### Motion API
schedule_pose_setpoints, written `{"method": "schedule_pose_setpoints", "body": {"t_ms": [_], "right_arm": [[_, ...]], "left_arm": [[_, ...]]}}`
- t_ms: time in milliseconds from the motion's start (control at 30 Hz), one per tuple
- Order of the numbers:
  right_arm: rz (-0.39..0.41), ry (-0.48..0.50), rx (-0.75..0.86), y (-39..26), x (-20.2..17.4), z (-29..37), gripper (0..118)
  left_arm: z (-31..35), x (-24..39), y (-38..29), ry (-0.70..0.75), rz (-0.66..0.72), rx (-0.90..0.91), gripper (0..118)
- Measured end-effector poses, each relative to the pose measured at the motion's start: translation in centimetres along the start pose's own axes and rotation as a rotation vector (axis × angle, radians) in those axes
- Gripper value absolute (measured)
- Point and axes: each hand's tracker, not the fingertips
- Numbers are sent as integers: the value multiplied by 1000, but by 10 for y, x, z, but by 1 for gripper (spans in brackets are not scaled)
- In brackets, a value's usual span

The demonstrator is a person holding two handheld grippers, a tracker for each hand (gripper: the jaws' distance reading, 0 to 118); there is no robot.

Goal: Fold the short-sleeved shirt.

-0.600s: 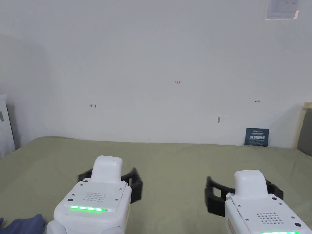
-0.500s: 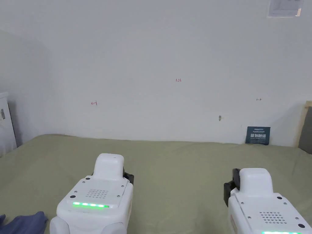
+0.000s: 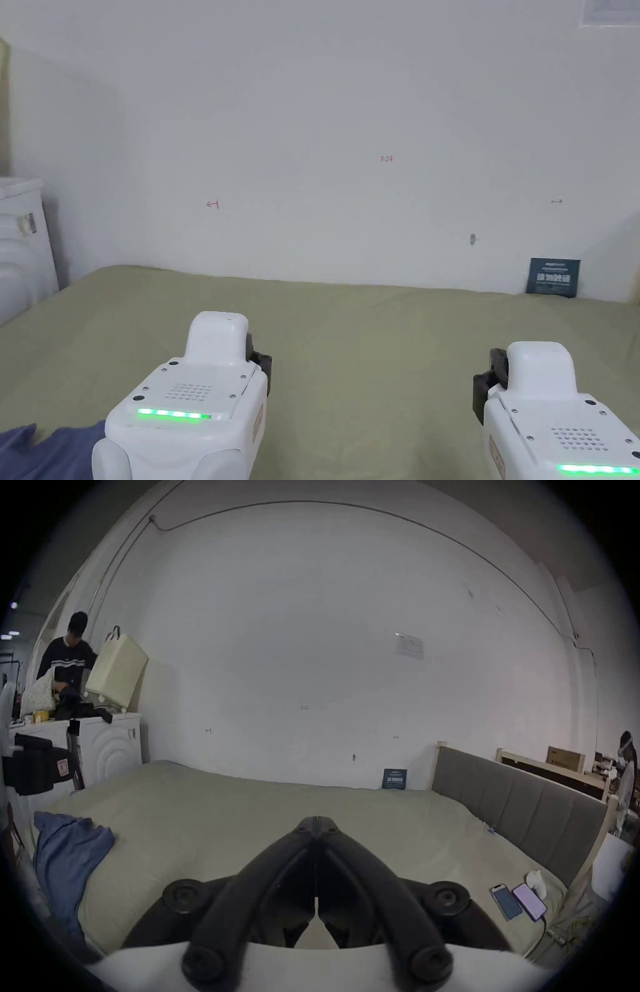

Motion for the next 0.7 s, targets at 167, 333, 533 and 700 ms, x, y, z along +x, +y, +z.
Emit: {"method": "schedule_pose_setpoints", "body": {"t_ms": [167, 333, 533, 700], "right_arm": [[-54, 179, -43, 2, -47, -19, 1], [-63, 372, -55, 2, -117, -28, 1], [-49, 563, -47, -1, -200, -17, 1], [-37, 599, -48, -3, -237, -3, 2]], "left_arm": [[15, -54, -2, 112, 44, -33, 0], [50, -122, -7, 319, 49, -34, 0], [105, -194, -18, 543, 62, -69, 0], [135, -230, -34, 623, 116, -93, 0]]}}
